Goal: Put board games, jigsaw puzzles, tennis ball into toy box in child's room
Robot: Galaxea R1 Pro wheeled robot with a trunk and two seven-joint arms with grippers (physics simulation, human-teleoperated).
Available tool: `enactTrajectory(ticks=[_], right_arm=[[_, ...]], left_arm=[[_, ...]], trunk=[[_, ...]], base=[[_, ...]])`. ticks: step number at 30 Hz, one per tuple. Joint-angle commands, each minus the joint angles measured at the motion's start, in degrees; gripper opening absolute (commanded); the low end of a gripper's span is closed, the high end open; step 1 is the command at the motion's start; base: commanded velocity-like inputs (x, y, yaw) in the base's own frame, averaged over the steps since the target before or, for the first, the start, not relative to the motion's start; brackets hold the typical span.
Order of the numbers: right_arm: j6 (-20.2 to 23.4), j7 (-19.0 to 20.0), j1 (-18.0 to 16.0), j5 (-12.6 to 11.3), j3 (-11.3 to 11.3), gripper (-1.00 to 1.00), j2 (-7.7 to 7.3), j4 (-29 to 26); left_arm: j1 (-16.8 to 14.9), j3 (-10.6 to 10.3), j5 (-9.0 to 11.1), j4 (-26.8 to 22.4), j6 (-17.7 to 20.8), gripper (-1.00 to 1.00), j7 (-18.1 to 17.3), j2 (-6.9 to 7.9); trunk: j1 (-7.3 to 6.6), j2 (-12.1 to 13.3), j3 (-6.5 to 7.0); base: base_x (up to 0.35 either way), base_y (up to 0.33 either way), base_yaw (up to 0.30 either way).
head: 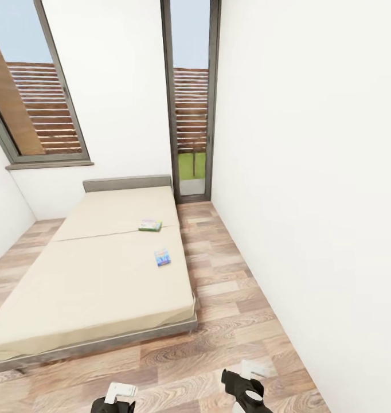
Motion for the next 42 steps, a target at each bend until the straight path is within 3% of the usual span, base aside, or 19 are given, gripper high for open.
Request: enactTrajectory(ticks=[1,42], right_arm=[[-0.2,-0.4,-0.1,-0.6,0.5,1.0,-0.04,0.0],[-0.1,-0.5,-0.1,-0.5,0.5,1.0,0.02,0.0]], left_arm=[[-0.1,0.5,-0.5,0.0,-0.2,1.0,-0.2,0.0],[-0.1,0.9,0.1,0.1,0.0,1.0,-0.8,0.24]], trunk=[[0.05,-0.1,-0.11],[0.05,-0.1,-0.11]], base=[[0.138,-0.125,0.0],[0.026,-0.025,0.0]])
